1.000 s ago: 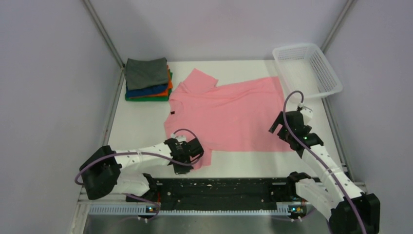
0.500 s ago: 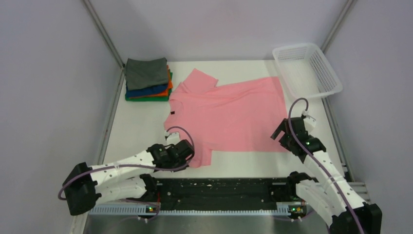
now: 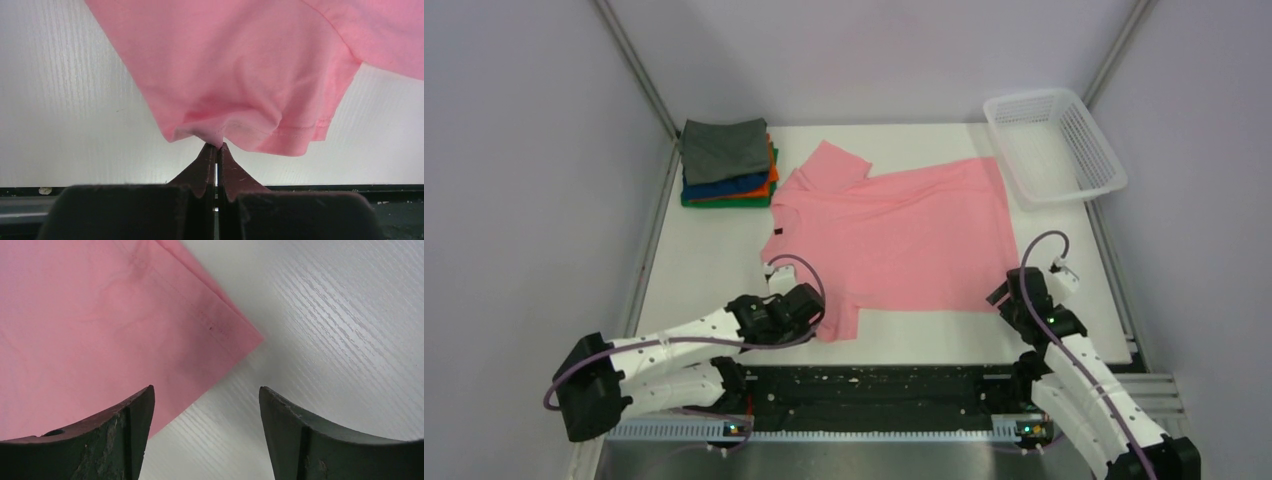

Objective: Fold and stack the t-shirts
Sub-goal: Grab the side of the flattened tshirt closest away from the robot with both arms, then fold the flattened tshirt in 1/3 of the way

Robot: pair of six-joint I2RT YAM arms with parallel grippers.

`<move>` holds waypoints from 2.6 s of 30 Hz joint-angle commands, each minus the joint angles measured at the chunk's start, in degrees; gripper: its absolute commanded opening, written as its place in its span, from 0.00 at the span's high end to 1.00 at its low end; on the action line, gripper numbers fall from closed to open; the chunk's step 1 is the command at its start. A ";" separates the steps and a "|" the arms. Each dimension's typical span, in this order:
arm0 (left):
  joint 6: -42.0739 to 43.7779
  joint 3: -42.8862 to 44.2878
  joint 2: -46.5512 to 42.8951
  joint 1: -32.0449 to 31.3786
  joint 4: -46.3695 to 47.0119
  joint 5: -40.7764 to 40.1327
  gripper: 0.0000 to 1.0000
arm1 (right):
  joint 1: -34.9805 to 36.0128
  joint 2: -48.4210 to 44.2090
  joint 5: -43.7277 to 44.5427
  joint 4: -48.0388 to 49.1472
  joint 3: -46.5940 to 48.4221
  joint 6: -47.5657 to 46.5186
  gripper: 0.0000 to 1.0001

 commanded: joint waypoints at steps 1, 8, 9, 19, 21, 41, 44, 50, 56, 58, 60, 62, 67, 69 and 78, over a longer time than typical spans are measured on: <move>0.30 2.53 -0.50 0.38 2.53 -2.10 1.00 | -0.49 1.41 2.30 6.33 -2.42 1.68 0.27; -0.46 2.99 -2.21 0.68 0.60 -0.65 1.00 | -0.53 3.64 3.10 9.36 -3.84 0.47 0.71; -0.96 2.89 -2.64 0.68 -0.18 0.41 1.00 | -0.52 3.36 2.63 10.04 -3.75 -0.97 0.81; -6.34 -2.33 -8.71 0.62 -6.15 14.88 1.00 | -0.53 -4.62 2.93 4.57 -2.79 -0.03 1.00; -7.02 -2.59 -10.20 0.56 -6.26 15.31 1.00 | -0.50 -6.04 3.88 2.01 -2.05 0.89 1.00; -9.72 -3.77 -16.54 0.42 -6.74 15.93 1.00 | -2.84 15.57 5.73 19.34 -3.21 2.13 0.81; -9.90 -3.37 -16.67 0.44 -7.88 16.29 1.00 | -3.10 14.29 6.05 19.02 -2.84 1.63 1.00; -11.29 -3.85 -19.74 0.28 -9.14 18.38 1.00 | -3.13 3.45 6.10 8.55 -0.59 2.25 1.00; -13.04 -4.29 -23.34 -0.10 -10.03 21.07 1.00 | -3.14 -6.07 3.68 0.00 1.14 2.17 1.00; -13.32 -4.08 -24.05 -0.30 -9.82 21.58 1.00 | -3.14 -7.08 2.46 -1.57 1.36 2.21 1.00; -12.92 -3.94 -24.58 -0.45 -8.96 22.08 1.00 | -3.10 -7.66 2.51 -2.96 1.58 2.17 1.00; -11.24 -4.22 -24.56 -0.43 -5.98 22.63 1.00 | -3.15 -8.11 2.32 -3.19 1.78 1.63 1.00; -5.47 -4.39 -19.66 -0.22 7.78 20.55 1.00 | -3.06 -5.05 0.69 0.32 2.94 -1.28 1.00; -1.23 -2.08 -15.24 1.32 10.53 20.29 1.00 | -3.08 -2.26 -0.03 1.98 4.17 -2.95 1.00; 13.61 16.07 8.26 14.42 18.12 24.10 1.00 | -3.15 10.62 0.99 9.28 11.28 -7.30 1.00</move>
